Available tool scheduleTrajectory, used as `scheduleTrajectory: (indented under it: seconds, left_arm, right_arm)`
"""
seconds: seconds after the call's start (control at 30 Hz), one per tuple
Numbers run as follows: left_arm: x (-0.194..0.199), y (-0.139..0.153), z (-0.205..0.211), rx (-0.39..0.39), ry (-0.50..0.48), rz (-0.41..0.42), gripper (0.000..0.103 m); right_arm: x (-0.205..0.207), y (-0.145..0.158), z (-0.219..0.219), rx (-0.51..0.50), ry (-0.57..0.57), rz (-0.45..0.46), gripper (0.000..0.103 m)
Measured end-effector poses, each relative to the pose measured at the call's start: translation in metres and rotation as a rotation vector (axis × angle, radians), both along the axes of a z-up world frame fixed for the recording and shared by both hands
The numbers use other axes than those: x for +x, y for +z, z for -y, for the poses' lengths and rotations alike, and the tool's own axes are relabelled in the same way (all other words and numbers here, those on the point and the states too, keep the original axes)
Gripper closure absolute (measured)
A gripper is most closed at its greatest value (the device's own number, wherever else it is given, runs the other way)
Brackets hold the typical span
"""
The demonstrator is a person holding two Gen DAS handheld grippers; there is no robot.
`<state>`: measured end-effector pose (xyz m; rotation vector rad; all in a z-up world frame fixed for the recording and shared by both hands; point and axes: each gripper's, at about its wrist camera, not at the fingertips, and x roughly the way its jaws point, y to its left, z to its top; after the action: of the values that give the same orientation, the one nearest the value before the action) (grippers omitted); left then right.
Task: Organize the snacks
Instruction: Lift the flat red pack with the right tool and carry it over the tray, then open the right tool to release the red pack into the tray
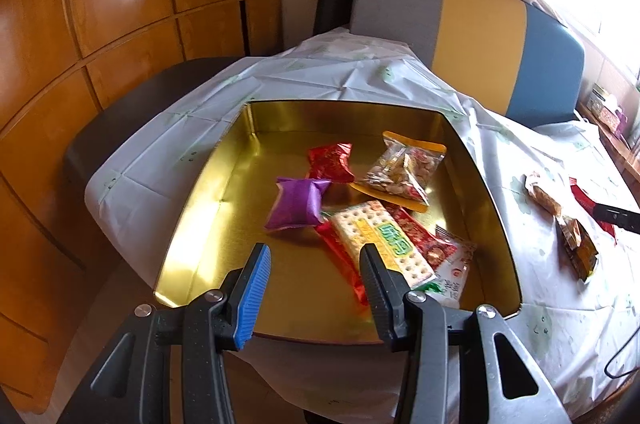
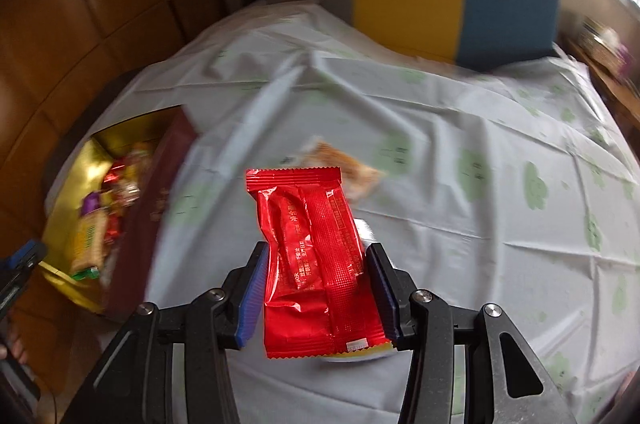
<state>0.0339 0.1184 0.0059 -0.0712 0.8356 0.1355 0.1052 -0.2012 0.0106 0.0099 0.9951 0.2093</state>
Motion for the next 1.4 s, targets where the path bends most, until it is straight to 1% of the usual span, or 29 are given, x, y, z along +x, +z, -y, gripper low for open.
scheduleTrajectory:
  seconds: [0.17,0.37,0.5,0.6,0.7,0.73,0.8,0.9,0.93,0.97,1.03,1.13,1.23,1.4]
  left_arm:
    - [-0.002,0.001,-0.019,-0.008,0.051,0.006,0.056]
    - [-0.005,-0.001,-0.047,-0.013,0.122,0.007,0.056]
    - [-0.006,-0.006,-0.058,-0.023,0.149,-0.004,0.056]
    - [-0.005,-0.009,-0.061,-0.029,0.151,-0.013,0.056]
    - [-0.005,-0.013,-0.063,-0.034,0.15,-0.02,0.056]
    - [-0.005,-0.014,-0.064,-0.037,0.15,-0.022,0.056]
    - [-0.006,-0.016,-0.065,-0.038,0.153,-0.027,0.056]
    - [-0.005,-0.019,-0.067,-0.043,0.16,-0.036,0.056]
    - [-0.005,-0.019,-0.067,-0.043,0.16,-0.036,0.056]
    - [-0.005,-0.019,-0.067,-0.042,0.16,-0.035,0.056]
    - [-0.006,-0.019,-0.066,-0.04,0.159,-0.035,0.056]
    - [-0.006,-0.018,-0.063,-0.036,0.153,-0.03,0.056]
    - [-0.007,-0.014,-0.058,-0.021,0.14,-0.02,0.056]
    - [-0.009,-0.008,-0.046,0.0,0.108,-0.005,0.056]
  right_arm:
    - [-0.004,0.013,-0.075,0.014,0.187,0.026,0.054]
    - [-0.001,0.017,-0.159,0.0,0.365,0.036,0.054]
    - [0.015,-0.001,-0.199,-0.049,0.404,-0.008,0.054]
    - [0.027,-0.024,-0.225,-0.154,0.407,-0.048,0.054]
    - [0.031,-0.047,-0.245,-0.212,0.444,-0.109,0.054]
    - [0.03,-0.053,-0.25,-0.208,0.452,-0.125,0.054]
    - [0.024,-0.057,-0.256,-0.167,0.482,-0.139,0.054]
    - [0.017,-0.062,-0.26,-0.145,0.501,-0.137,0.053]
    - [0.016,-0.062,-0.259,-0.137,0.495,-0.134,0.05]
    - [0.017,-0.062,-0.256,-0.126,0.486,-0.136,0.05]
    - [0.017,-0.062,-0.248,-0.095,0.464,-0.143,0.043]
    - [0.018,-0.055,-0.235,-0.055,0.431,-0.126,0.036]
    - [0.019,-0.045,-0.222,-0.023,0.406,-0.105,0.032]
    - [0.011,-0.036,-0.211,-0.004,0.379,-0.064,0.032]
